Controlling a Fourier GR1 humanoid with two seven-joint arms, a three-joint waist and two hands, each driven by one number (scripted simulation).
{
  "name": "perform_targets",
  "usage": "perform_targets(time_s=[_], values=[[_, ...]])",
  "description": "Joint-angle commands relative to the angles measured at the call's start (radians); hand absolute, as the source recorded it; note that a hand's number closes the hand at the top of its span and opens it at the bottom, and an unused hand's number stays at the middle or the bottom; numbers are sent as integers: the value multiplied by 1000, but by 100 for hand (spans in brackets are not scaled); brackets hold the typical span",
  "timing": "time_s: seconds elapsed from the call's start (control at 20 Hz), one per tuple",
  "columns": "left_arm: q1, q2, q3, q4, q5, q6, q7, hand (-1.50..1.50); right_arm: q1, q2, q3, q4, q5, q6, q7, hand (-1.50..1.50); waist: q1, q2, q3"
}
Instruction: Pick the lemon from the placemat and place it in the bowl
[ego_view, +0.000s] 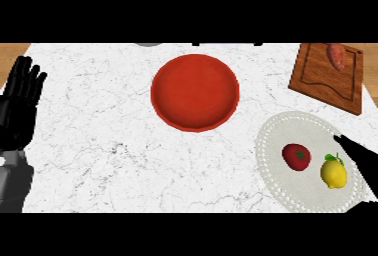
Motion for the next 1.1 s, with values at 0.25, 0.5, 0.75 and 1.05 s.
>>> perform_targets(time_s=[0.25, 0.5, 0.75, 1.05], values=[[56, -6, 37, -65, 1, -45, 12, 0, -63, 103, 2, 107, 114, 26, -10, -150, 4, 0, 0], [-7, -23, 36, -12, -38, -22, 19, 0, -80, 127, -26, 190, 158, 22, -81, -150, 1, 0, 0], [-21, -46, 20, -79, -38, 2, 87, 0, -117, 188, -3, 310, 224, -43, -86, -150, 4, 0, 0], [-68, -8, 67, 32, -18, -67, 37, 0, -106, 165, -61, 422, 260, -75, -173, -150, 0, 1, 0]])
